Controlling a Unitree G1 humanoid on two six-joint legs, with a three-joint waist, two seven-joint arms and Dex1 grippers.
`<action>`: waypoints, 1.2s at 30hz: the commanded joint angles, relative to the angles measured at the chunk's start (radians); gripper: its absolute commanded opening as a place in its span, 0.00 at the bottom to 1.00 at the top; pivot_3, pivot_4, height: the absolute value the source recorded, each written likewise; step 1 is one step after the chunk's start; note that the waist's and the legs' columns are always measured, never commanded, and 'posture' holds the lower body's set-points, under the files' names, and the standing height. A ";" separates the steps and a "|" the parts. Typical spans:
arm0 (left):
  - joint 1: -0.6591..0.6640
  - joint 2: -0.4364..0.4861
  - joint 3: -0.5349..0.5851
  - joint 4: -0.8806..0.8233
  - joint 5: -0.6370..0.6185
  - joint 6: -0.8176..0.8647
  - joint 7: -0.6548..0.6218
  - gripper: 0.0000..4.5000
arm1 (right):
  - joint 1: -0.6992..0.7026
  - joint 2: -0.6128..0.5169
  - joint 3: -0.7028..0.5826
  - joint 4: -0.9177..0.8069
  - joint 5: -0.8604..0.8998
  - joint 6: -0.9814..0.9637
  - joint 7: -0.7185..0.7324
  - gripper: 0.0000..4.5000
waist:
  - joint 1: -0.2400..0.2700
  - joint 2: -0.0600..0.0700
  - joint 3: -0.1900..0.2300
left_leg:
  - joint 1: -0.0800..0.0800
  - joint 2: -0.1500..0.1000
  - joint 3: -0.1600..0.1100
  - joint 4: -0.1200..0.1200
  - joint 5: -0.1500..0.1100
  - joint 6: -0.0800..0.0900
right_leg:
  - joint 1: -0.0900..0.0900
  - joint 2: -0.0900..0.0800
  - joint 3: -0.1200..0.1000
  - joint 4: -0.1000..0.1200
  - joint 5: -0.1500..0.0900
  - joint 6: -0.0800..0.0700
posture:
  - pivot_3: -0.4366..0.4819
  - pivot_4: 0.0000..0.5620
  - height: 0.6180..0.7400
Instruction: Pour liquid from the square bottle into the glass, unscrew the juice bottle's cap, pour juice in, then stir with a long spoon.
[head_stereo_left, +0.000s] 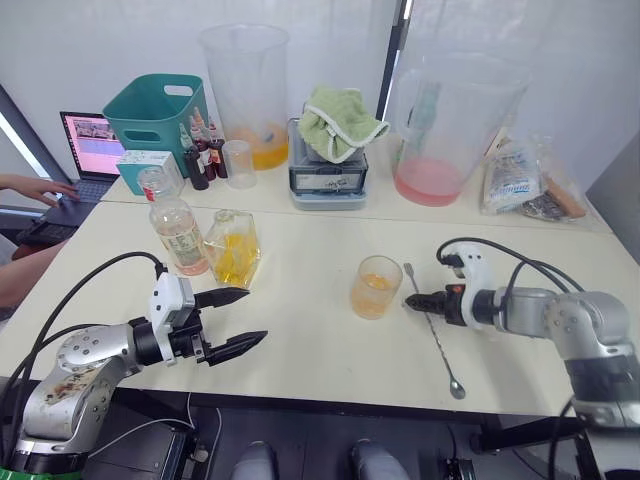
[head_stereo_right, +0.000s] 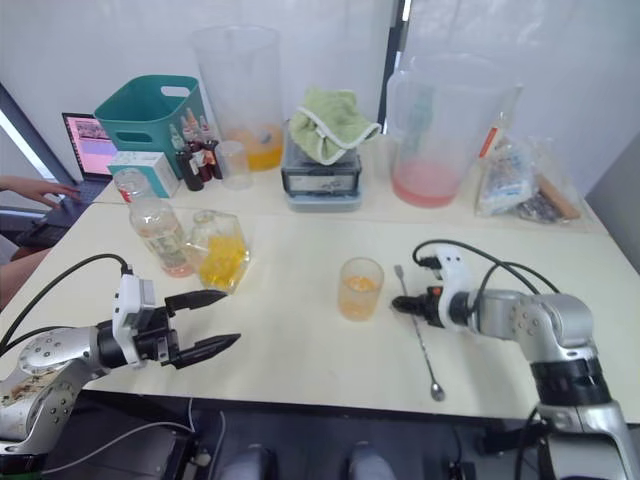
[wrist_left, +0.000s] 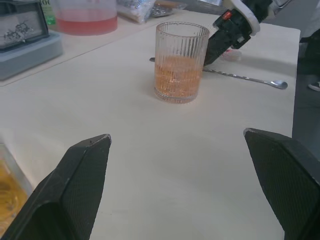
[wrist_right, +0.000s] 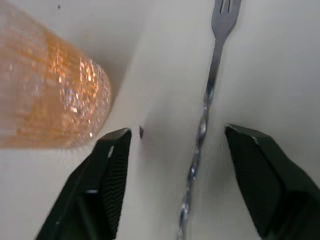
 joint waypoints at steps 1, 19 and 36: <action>-0.003 0.009 0.042 -0.001 -0.028 -0.021 -0.013 1.00 | 0.042 -0.056 -0.070 -0.130 -0.030 -0.073 0.092 0.99 | 0.000 0.000 0.000 | 0.000 0.000 0.000 0.000 0.000 0.000 | 0.000 0.000 0.000 0.000 0.000 0.000 | 0.48 0.27 0.94; -0.015 0.027 0.108 0.242 0.027 -0.134 -0.076 1.00 | 0.674 -0.030 -0.790 -0.110 -0.123 -0.593 0.641 0.99 | -0.001 0.000 0.000 | 0.004 0.000 0.000 -0.001 0.000 0.000 | 0.002 0.000 0.000 0.001 -0.005 0.004 | 0.48 0.27 0.94; -0.007 0.027 0.094 0.298 0.075 -0.198 -0.074 1.00 | 0.695 0.002 -0.741 0.004 -0.208 -0.702 0.678 0.99 | -0.001 0.001 0.000 | 0.004 -0.001 0.000 -0.001 0.000 0.000 | 0.003 0.000 0.000 0.001 -0.006 0.004 | 0.48 0.27 0.94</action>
